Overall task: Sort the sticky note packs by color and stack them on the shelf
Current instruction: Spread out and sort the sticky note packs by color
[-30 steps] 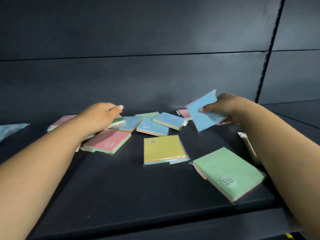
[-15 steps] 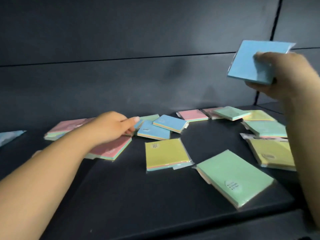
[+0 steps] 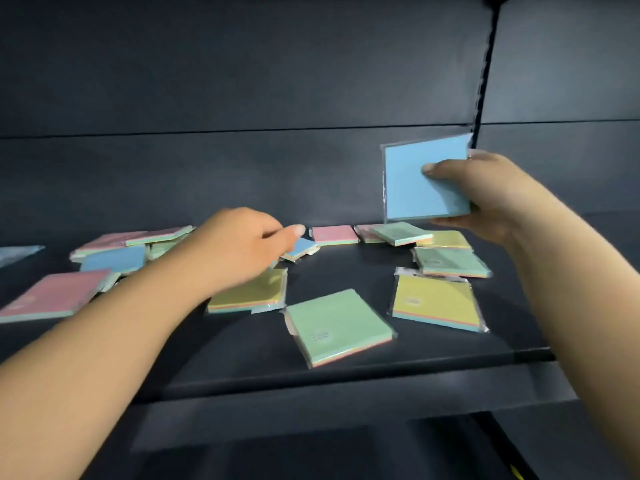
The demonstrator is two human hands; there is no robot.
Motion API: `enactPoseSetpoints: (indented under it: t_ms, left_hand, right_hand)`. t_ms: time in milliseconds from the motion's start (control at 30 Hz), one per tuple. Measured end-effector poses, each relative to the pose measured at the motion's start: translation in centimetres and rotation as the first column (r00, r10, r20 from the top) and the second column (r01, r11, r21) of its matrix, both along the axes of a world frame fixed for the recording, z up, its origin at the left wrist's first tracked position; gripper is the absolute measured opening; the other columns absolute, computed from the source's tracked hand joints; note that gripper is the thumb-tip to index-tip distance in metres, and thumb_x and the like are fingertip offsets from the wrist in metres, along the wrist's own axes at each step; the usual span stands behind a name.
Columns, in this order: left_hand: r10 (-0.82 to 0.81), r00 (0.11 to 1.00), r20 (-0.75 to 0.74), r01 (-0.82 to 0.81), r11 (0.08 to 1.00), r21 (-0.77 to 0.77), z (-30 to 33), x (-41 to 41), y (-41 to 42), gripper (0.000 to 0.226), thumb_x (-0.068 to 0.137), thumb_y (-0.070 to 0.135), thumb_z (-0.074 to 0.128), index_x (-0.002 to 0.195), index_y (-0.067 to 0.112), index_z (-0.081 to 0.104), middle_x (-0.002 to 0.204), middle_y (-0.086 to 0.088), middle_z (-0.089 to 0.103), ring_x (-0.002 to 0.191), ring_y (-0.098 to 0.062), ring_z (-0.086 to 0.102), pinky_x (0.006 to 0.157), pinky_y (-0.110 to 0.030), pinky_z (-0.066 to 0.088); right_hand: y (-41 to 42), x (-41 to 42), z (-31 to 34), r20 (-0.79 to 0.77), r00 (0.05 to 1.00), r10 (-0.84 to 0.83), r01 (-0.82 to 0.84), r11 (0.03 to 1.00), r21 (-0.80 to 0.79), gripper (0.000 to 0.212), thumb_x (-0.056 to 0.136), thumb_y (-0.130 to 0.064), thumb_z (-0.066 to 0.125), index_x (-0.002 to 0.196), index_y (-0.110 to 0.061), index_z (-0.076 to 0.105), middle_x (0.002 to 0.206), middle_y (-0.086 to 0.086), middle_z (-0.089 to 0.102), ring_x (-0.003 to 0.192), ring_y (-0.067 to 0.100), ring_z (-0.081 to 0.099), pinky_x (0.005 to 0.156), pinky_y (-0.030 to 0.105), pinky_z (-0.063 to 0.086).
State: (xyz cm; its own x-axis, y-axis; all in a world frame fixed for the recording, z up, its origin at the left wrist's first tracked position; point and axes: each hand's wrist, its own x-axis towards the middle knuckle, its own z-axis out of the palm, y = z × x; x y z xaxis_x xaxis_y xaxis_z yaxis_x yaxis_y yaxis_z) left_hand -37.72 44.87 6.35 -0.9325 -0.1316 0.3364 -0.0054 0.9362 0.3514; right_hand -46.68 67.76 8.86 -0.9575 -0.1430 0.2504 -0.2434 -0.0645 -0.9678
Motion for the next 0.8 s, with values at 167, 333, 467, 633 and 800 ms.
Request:
enactPoseSetpoints:
  t_ms: [167, 333, 467, 633, 800]
  left_hand:
    - [0.201, 0.977, -0.077, -0.193, 0.976, 0.101, 0.3, 2.4, 0.5, 0.041, 0.093, 0.045, 0.042, 0.087, 0.018, 0.071, 0.094, 0.003, 0.07, 0.093, -0.02, 0.061, 0.086, -0.032, 0.045]
    - [0.45, 0.885, 0.116, -0.432, 0.889, -0.152, -1.7, 6.1, -5.5, 0.041, 0.097, 0.043, 0.035, 0.125, 0.022, 0.057, 0.134, 0.004, 0.052, 0.126, -0.021, 0.045, 0.092, -0.022, 0.032]
    - [0.445, 0.817, 0.367, -0.43, 0.894, -0.128, -4.8, 8.1, -8.7, 0.048, 0.094, 0.054, 0.028, 0.131, 0.032, 0.049, 0.142, 0.006, 0.045, 0.13, -0.018, 0.042, 0.105, -0.027, 0.033]
    - [0.414, 0.893, 0.178, -0.399, 0.91, -0.115, -3.9, 8.5, -12.6, 0.047, 0.095, 0.049, 0.034, 0.132, 0.025, 0.049, 0.144, 0.008, 0.042, 0.133, -0.013, 0.036, 0.108, -0.03, 0.03]
    - [0.294, 0.904, 0.31, -0.276, 0.956, -0.1, -3.6, 5.5, -19.1, 0.069, 0.091, 0.06, 0.033, 0.149, 0.026, 0.018, 0.156, 0.006, 0.012, 0.145, -0.013, 0.011, 0.118, -0.032, 0.011]
  right_hand:
    - [-0.2, 0.2, 0.6, -0.052, 0.981, 0.185, -0.183, 0.982, 0.04, 0.011, 0.091, -0.011, 0.056, 0.087, -0.021, 0.053, 0.088, 0.0, 0.064, 0.076, 0.015, 0.063, 0.061, 0.03, 0.057]
    - [-2.5, 1.2, 1.0, -0.064, 0.944, 0.325, -0.321, 0.945, 0.069, 0.011, 0.091, -0.01, 0.056, 0.087, -0.02, 0.054, 0.086, -0.001, 0.064, 0.073, 0.014, 0.063, 0.057, 0.028, 0.058]
    - [-5.4, 2.2, 0.9, -0.04, 0.92, 0.39, -0.384, 0.918, 0.099, 0.007, 0.091, -0.011, 0.056, 0.093, -0.018, 0.056, 0.086, 0.001, 0.065, 0.073, 0.016, 0.064, 0.055, 0.028, 0.056]
    - [-10.8, 3.7, 1.2, -0.048, 0.909, 0.413, -0.401, 0.902, 0.159, 0.009, 0.091, -0.011, 0.055, 0.09, -0.02, 0.053, 0.084, 0.0, 0.063, 0.072, 0.016, 0.062, 0.063, 0.032, 0.055]
    - [-18.2, 5.4, 1.8, -0.031, 0.933, 0.358, -0.349, 0.925, 0.152, 0.009, 0.09, -0.015, 0.057, 0.088, -0.02, 0.05, 0.082, -0.001, 0.061, 0.07, 0.011, 0.061, 0.049, 0.024, 0.055]
